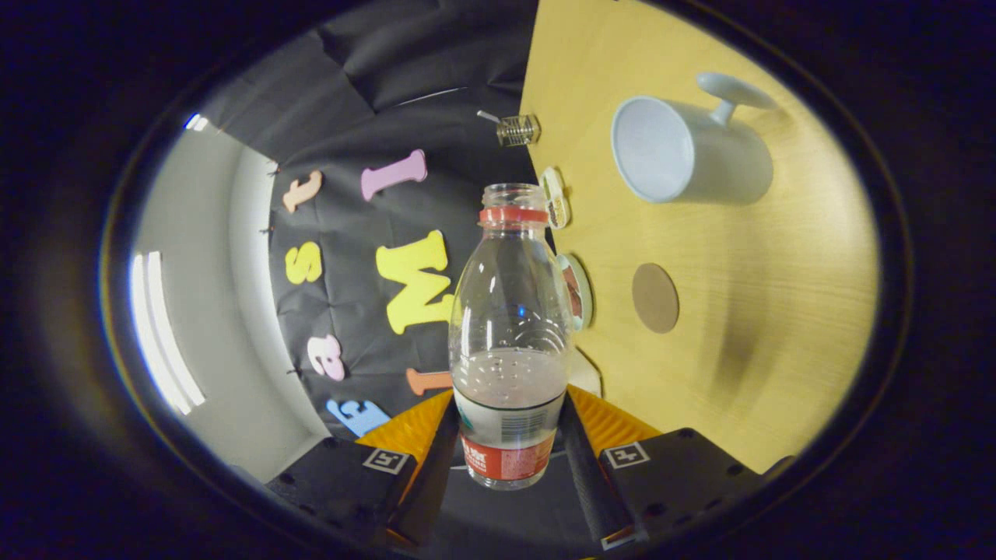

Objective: Take the bottle from table, then pour the juice into the cup, finally place the bottle on the coaster

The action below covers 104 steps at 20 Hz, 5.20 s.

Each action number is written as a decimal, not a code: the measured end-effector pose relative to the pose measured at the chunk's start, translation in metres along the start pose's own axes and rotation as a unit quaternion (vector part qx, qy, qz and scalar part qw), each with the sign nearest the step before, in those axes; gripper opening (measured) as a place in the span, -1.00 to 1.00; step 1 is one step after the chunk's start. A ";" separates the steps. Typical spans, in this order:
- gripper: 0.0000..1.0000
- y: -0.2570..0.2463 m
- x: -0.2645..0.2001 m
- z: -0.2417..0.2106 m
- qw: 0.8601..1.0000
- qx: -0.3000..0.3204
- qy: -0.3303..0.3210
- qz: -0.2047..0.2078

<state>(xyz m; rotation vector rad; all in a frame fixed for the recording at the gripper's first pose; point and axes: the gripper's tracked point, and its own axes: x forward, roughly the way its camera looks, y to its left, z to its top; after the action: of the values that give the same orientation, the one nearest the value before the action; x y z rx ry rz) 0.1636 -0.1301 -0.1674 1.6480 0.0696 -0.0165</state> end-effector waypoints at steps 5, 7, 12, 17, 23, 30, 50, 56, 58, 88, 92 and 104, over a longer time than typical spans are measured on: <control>0.52 0.005 -0.021 -0.005 0.980 -0.199 0.022 -0.018; 0.52 0.014 -0.028 -0.006 0.964 -0.263 0.022 -0.013; 0.53 0.027 -0.050 0.004 0.887 -0.460 0.008 -0.040; 0.54 0.058 -0.071 0.016 0.813 -0.580 -0.026 -0.044; 0.54 0.082 -0.075 0.034 0.706 -0.700 -0.071 -0.084; 0.55 0.076 -0.025 0.038 0.658 -0.741 -0.075 -0.105; 0.58 -0.068 0.124 0.050 0.668 -0.731 0.017 -0.137; 0.63 -0.087 0.132 0.050 0.665 -0.734 0.022 -0.137; 0.65 -0.091 0.132 0.052 0.663 -0.735 0.023 -0.141; 1.00 0.200 -0.134 0.007 0.670 -0.737 -0.089 -0.014; 1.00 0.201 -0.167 -0.012 0.682 -0.726 -0.082 0.008; 1.00 0.182 -0.191 -0.041 0.680 -0.730 -0.064 0.023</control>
<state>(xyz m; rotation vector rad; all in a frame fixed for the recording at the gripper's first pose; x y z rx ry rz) -0.0186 -0.1099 0.0270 0.0061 -0.0668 -0.0276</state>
